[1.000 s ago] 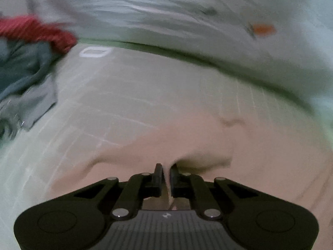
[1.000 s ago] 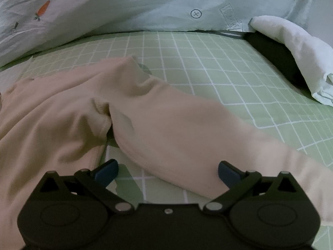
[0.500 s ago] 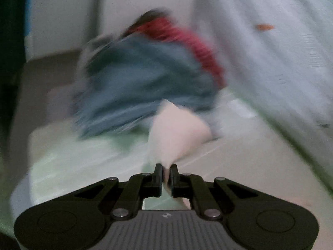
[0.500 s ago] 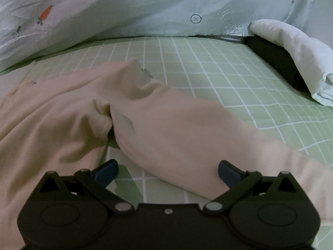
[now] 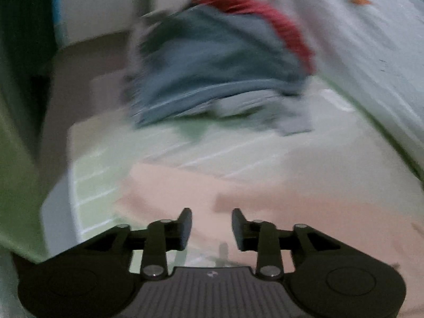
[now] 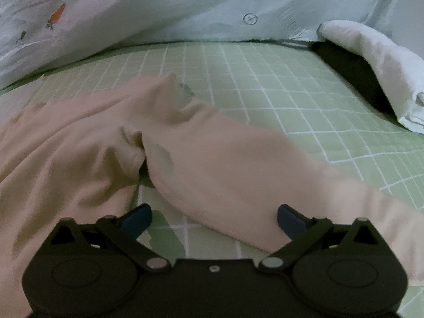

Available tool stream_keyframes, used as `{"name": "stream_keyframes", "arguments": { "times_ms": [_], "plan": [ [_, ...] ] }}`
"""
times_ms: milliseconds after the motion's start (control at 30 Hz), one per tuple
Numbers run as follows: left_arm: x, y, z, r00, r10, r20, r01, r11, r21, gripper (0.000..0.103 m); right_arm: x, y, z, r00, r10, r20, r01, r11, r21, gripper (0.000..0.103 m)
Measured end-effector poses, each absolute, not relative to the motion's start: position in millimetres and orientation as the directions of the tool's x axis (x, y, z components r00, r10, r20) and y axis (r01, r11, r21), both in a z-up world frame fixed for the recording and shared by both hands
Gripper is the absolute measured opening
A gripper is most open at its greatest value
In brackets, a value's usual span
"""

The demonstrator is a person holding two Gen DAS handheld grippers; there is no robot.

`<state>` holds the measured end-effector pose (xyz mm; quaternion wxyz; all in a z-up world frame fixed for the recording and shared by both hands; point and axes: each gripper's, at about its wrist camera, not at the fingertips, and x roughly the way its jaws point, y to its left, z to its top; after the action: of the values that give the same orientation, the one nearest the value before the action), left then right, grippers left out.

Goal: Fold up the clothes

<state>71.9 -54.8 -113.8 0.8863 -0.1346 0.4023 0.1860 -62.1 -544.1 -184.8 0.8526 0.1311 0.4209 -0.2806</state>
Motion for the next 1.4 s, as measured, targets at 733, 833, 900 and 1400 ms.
{"name": "stream_keyframes", "arguments": {
  "times_ms": [733,833,900,1400],
  "plan": [
    [248,-283,-151,0.51,-0.266,-0.818,0.449,0.894,-0.011,0.065,58,-618,-164,0.616,-0.245,-0.748,0.481,0.87,0.111,0.079],
    [259,-290,-163,0.495,-0.259,-0.829,0.443,0.896,-0.015,0.064,75,-620,-172,0.607,-0.189,-0.772,0.428,0.896,0.117,0.071],
    [262,-291,-161,0.498,-0.264,-0.826,0.434,0.901,-0.026,0.05,84,-620,-177,0.6,-0.145,-0.787,0.377,0.919,0.118,0.038],
    [298,-270,-106,0.693,-0.203,-0.691,0.187,0.977,-0.099,0.024,111,-605,-133,0.706,-0.321,-0.632,0.434,0.9,0.028,0.064]
  ]
}}
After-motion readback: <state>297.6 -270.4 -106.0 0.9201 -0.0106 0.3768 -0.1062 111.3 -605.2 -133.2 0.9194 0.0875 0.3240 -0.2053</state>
